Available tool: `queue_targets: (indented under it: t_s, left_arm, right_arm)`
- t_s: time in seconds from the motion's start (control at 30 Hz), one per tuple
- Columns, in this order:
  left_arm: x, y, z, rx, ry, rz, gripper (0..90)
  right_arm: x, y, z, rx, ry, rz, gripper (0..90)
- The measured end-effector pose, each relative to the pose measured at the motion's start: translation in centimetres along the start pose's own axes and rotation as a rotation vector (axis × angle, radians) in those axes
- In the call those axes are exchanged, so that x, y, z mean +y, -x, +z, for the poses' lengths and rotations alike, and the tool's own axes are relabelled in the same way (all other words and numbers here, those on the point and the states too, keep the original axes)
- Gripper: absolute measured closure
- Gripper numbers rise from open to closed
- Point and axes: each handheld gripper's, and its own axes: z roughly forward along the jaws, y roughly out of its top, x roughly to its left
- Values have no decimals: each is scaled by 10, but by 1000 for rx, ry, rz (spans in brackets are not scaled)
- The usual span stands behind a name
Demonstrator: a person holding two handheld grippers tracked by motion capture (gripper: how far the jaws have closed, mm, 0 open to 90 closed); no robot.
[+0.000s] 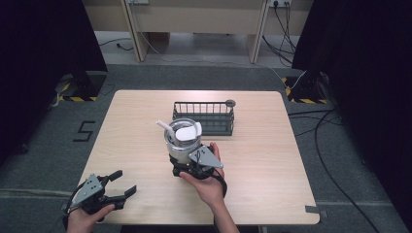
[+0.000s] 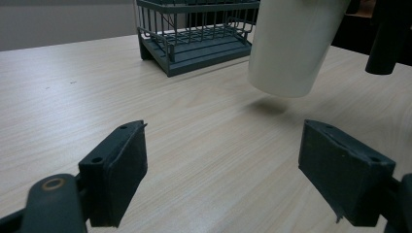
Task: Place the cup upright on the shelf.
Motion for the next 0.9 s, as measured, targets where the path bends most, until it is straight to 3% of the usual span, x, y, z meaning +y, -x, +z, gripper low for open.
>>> queue_targets:
  t_s: [0.9]
  left_arm:
    - [0,0,0,-3,6,-5,172]
  right_arm:
    - [28,24,2,-59,45,18,105]
